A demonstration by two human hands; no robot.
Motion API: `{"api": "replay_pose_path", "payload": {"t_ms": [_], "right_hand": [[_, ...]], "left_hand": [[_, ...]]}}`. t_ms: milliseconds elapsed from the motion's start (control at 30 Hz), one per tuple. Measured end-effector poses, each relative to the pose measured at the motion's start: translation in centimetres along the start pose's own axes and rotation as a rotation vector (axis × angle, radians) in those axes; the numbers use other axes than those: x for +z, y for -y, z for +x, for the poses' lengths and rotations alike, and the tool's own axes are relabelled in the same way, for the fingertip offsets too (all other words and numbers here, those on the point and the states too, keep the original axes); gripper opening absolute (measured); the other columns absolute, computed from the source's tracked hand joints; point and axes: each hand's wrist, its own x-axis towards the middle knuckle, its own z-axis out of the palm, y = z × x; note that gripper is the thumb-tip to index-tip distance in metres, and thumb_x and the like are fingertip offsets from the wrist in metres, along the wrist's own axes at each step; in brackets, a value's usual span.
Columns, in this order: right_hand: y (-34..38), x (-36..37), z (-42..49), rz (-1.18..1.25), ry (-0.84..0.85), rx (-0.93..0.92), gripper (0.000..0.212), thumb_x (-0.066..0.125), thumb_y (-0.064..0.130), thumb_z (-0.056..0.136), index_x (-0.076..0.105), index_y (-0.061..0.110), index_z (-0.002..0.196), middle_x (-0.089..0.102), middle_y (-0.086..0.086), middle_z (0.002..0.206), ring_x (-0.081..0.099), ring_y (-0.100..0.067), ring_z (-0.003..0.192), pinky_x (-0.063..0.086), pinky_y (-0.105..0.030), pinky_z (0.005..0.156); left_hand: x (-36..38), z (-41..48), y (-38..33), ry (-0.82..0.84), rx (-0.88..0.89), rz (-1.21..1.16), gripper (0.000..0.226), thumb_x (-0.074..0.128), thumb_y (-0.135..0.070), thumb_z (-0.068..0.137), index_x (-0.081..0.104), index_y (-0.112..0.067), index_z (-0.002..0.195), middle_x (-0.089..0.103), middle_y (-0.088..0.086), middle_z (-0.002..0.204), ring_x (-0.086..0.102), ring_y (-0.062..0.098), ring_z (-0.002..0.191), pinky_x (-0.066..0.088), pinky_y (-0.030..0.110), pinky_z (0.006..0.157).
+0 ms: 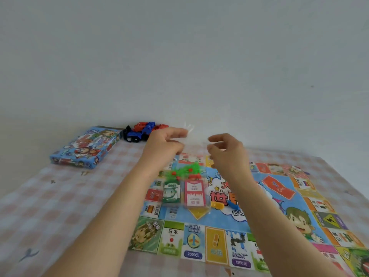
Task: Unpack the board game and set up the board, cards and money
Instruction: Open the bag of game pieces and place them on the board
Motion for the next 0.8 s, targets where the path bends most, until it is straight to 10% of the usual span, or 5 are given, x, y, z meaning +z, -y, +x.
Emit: {"api": "replay_pose_path", "payload": {"t_ms": [67, 433, 567, 800], "right_hand": [[1.7, 3.1, 0.4, -0.055, 0.074, -0.053, 0.025, 0.050, 0.015, 0.092, 0.060, 0.024, 0.113, 0.064, 0.006, 0.105, 0.061, -0.009, 0.073, 0.048, -0.016, 0.056], [8.2, 17.8, 2.0, -0.370, 0.348, -0.292, 0.047, 0.045, 0.008, 0.088, 0.052, 0.020, 0.132, 0.060, -0.010, 0.124, 0.053, -0.031, 0.112, 0.044, -0.034, 0.093], [8.4, 20.9, 2.0, -0.423, 0.412, -0.317, 0.049, 0.047, 0.008, 0.085, 0.051, 0.021, 0.132, 0.058, -0.012, 0.124, 0.050, -0.032, 0.113, 0.040, -0.032, 0.092], [7.8, 23.0, 2.2, -0.482, 0.460, -0.322, 0.049, 0.049, 0.010, 0.089, 0.048, 0.025, 0.135, 0.053, -0.009, 0.132, 0.050, -0.030, 0.114, 0.044, -0.036, 0.095]], "left_hand": [[-2.4, 0.6, 0.3, -0.056, -0.005, 0.026, 0.044, 0.055, 0.009, 0.079, 0.068, -0.025, 0.104, 0.066, -0.015, 0.098, 0.062, 0.000, 0.087, 0.052, 0.017, 0.074], [-15.5, 4.1, 5.6, -0.278, -0.137, 0.218, 0.041, 0.051, 0.007, 0.077, 0.069, -0.015, 0.107, 0.068, 0.002, 0.102, 0.059, 0.012, 0.068, 0.047, 0.023, 0.056], [-18.9, 5.3, 7.8, -0.313, -0.169, 0.384, 0.041, 0.052, 0.005, 0.078, 0.070, -0.012, 0.109, 0.069, 0.003, 0.112, 0.062, 0.021, 0.105, 0.046, 0.025, 0.087], [-20.9, 6.3, 10.6, -0.236, -0.215, 0.596, 0.031, 0.059, -0.008, 0.083, 0.069, -0.019, 0.111, 0.066, 0.000, 0.109, 0.060, 0.019, 0.095, 0.045, 0.024, 0.080]]}}
